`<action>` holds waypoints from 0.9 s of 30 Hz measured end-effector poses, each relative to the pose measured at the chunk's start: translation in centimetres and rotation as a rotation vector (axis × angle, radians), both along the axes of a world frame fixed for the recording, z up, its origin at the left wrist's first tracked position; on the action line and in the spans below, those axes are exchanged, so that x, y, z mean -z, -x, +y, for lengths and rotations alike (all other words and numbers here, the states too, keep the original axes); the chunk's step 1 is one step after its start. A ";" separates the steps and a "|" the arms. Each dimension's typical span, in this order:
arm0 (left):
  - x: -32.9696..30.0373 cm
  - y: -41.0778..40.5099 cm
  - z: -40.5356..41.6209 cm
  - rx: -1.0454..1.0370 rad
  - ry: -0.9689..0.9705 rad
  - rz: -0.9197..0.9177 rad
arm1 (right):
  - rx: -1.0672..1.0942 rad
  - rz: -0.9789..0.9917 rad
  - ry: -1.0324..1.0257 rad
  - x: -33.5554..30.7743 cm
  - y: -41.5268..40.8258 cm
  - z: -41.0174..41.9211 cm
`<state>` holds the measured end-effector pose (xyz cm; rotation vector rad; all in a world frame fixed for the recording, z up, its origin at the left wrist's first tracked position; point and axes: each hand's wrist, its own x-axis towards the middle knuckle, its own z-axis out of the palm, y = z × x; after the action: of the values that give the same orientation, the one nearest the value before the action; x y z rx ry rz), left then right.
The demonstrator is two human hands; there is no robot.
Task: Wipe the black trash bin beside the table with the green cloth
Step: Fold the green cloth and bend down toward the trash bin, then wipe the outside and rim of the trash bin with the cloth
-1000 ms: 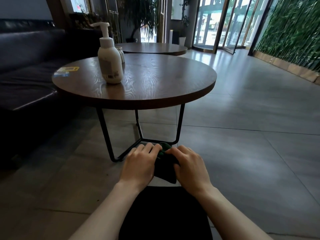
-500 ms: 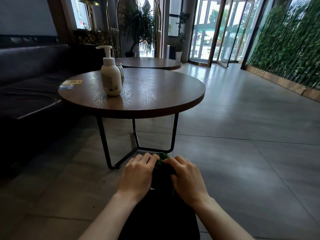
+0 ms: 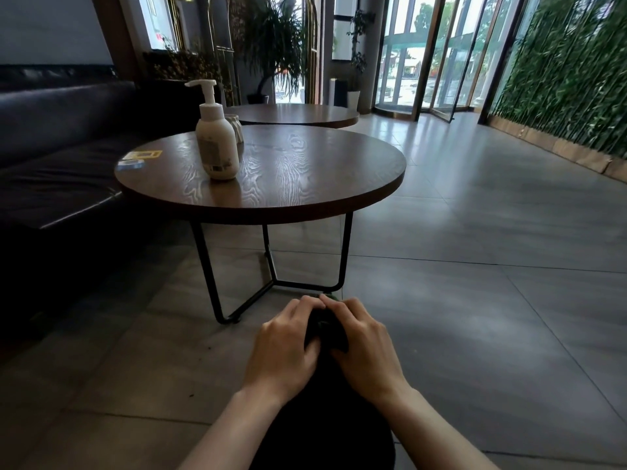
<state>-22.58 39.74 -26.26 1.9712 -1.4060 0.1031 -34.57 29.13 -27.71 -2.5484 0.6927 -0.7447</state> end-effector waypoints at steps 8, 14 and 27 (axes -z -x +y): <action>5.1 0.7 4.9 0.072 -0.068 0.016 | 0.107 -0.065 0.003 1.4 1.6 -0.1; 12.5 1.7 11.1 0.212 -0.367 -0.258 | 0.179 -0.070 0.021 1.7 2.7 -1.0; 15.3 0.3 10.1 0.233 -0.435 -0.314 | 0.191 -0.228 0.115 0.8 6.0 -0.5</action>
<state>-22.90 49.84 -41.54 2.1842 -1.9889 -0.0023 -40.52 28.64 -28.49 -2.4664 0.8446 -1.1494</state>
